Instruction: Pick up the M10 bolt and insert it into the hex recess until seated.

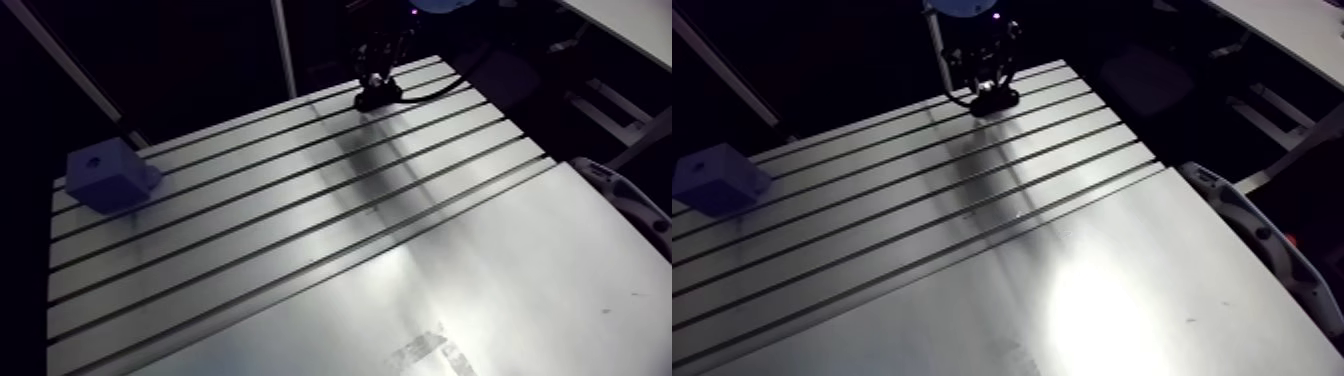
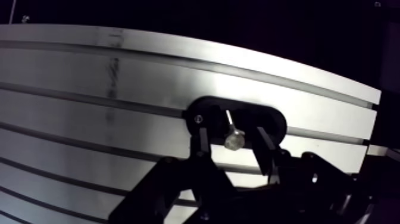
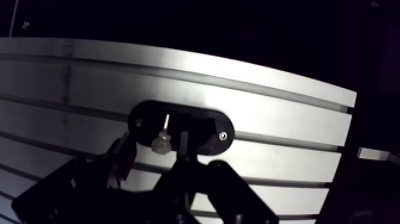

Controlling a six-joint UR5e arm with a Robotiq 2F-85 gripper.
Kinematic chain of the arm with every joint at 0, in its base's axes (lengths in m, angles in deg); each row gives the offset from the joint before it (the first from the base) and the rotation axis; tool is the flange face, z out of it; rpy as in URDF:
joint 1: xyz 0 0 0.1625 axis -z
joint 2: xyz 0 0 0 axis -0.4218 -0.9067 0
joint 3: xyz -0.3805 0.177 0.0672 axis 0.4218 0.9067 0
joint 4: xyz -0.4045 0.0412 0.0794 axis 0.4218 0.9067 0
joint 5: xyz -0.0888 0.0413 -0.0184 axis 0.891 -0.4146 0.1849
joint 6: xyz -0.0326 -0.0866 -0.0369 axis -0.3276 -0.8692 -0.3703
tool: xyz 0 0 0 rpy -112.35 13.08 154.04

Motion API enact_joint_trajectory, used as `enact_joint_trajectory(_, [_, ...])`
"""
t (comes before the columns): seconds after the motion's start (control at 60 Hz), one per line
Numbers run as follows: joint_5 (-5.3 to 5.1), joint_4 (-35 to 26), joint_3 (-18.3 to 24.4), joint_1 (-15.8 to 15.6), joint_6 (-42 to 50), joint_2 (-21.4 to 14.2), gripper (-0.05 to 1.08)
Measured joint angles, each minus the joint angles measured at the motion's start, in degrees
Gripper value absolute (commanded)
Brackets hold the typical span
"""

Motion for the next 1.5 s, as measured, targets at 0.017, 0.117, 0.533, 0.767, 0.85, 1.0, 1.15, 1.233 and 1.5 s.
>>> enact_joint_trajectory(0.017, [0.0,0.0,0.0,0.0,0.0,0.01,0.52])
enact_joint_trajectory(0.117, [0.03,0.02,-0.01,0.0,0.0,0.03,0.52])
enact_joint_trajectory(0.533, [0.13,0.06,0.01,0.07,0.0,-0.04,0.54])
enact_joint_trajectory(0.767, [0.14,0.05,-0.13,0.08,0.0,-0.1,0.57])
enact_joint_trajectory(0.85, [0.14,0.05,-0.17,0.08,0.0,-0.1,0.58])
enact_joint_trajectory(1.0, [0.15,0.07,-0.17,0.08,0.0,-0.1,0.59])
enact_joint_trajectory(1.15, [0.15,0.08,-0.16,0.08,0.0,-0.08,0.59])
enact_joint_trajectory(1.233, [0.15,0.08,-0.16,0.08,0.0,-0.06,0.6])
enact_joint_trajectory(1.5, [0.21,0.15,-0.2,0.08,0.0,-0.01,0.62])
